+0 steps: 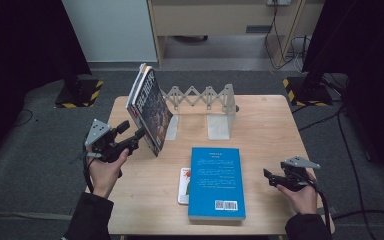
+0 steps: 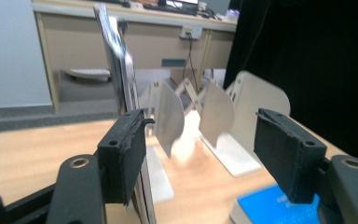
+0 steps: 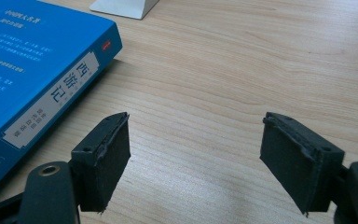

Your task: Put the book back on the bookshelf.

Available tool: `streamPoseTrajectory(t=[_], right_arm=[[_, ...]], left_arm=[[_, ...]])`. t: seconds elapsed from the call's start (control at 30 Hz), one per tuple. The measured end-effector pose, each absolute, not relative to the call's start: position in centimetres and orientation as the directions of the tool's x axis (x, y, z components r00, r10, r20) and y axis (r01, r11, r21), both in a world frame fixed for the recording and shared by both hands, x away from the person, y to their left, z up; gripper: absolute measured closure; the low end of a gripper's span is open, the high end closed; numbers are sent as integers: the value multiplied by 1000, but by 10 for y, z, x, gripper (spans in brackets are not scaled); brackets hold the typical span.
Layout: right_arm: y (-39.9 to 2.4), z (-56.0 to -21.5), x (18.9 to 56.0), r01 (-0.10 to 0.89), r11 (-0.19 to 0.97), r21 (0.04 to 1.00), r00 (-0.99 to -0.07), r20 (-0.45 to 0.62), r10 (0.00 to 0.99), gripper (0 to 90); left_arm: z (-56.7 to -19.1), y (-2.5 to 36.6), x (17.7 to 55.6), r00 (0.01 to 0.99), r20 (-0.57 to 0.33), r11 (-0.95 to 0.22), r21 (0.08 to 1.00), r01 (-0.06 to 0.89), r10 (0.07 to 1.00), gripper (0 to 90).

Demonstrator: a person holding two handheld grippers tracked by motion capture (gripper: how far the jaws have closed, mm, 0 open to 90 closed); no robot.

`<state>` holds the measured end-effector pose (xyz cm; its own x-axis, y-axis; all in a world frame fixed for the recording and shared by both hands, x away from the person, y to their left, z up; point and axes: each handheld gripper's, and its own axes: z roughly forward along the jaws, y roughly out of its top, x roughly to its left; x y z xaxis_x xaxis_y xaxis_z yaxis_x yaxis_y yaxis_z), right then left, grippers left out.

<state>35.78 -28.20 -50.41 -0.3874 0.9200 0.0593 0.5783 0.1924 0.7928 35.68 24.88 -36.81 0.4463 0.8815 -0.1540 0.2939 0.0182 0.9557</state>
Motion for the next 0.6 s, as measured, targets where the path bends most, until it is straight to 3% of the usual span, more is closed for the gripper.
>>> streamPoseTrajectory(t=[0.37,0.6], right_arm=[[-277,-500,356,579,175,796,-394,85,915,213],[-272,-494,355,575,135,807,-401,134,906,212]], left_arm=[[-409,234,352,506,-205,-17,916,400,838,296],[-438,214,355,535,-190,-109,872,477,823,290]])
